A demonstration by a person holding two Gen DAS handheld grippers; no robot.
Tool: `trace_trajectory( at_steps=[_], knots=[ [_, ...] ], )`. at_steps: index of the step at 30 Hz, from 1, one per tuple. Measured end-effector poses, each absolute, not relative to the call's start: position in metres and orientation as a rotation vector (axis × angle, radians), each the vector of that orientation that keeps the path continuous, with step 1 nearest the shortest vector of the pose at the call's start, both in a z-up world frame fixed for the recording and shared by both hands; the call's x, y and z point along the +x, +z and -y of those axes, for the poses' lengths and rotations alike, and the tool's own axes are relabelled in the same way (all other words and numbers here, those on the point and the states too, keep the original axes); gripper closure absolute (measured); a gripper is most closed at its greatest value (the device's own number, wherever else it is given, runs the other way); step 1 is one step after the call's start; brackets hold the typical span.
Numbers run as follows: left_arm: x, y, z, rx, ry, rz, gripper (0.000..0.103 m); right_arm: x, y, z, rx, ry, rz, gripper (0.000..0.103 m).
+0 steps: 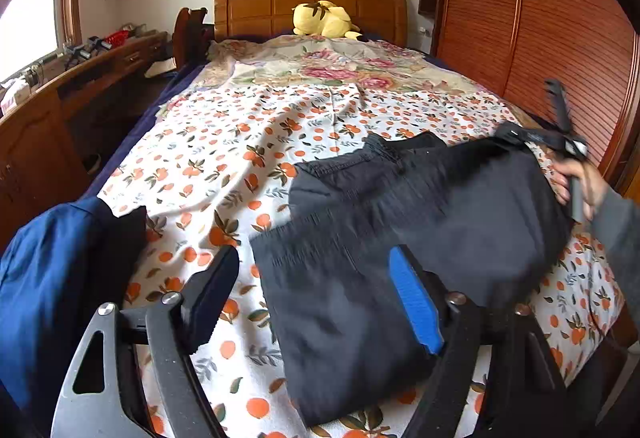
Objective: Fold large clothes
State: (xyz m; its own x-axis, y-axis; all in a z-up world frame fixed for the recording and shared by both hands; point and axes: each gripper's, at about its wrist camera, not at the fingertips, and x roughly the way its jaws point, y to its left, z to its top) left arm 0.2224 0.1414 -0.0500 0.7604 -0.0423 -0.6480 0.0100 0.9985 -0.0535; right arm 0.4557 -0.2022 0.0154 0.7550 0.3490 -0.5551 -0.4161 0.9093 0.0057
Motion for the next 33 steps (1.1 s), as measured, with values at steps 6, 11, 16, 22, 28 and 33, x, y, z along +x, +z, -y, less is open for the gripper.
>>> trace_trajectory(
  at_steps=[6,11,16,22,28,33],
  knots=[
    [0.22,-0.056,-0.143,-0.05,0.003,-0.713,0.024,0.524,0.005,0.224,0.046,0.159,-0.632,0.087],
    [0.224,-0.061,-0.138,-0.032,-0.006,-0.719,0.024,0.537,-0.017,0.229,-0.022,0.144,-0.743,0.072],
    [0.237,-0.074,-0.134,-0.052,-0.016,-0.733,0.024,0.516,-0.021,0.247,-0.054,0.204,-0.773,0.041],
    [0.256,-0.09,-0.134,-0.056,-0.001,-0.749,0.024,0.45,-0.021,0.269,-0.052,0.266,-0.754,0.031],
    [0.278,-0.113,-0.139,-0.063,0.018,-0.802,0.024,0.403,-0.038,0.28,-0.11,0.304,-0.808,0.031],
    [0.288,-0.124,-0.14,-0.052,0.038,-0.83,0.024,0.386,-0.039,0.29,-0.141,0.294,-0.835,0.031]
  ],
)
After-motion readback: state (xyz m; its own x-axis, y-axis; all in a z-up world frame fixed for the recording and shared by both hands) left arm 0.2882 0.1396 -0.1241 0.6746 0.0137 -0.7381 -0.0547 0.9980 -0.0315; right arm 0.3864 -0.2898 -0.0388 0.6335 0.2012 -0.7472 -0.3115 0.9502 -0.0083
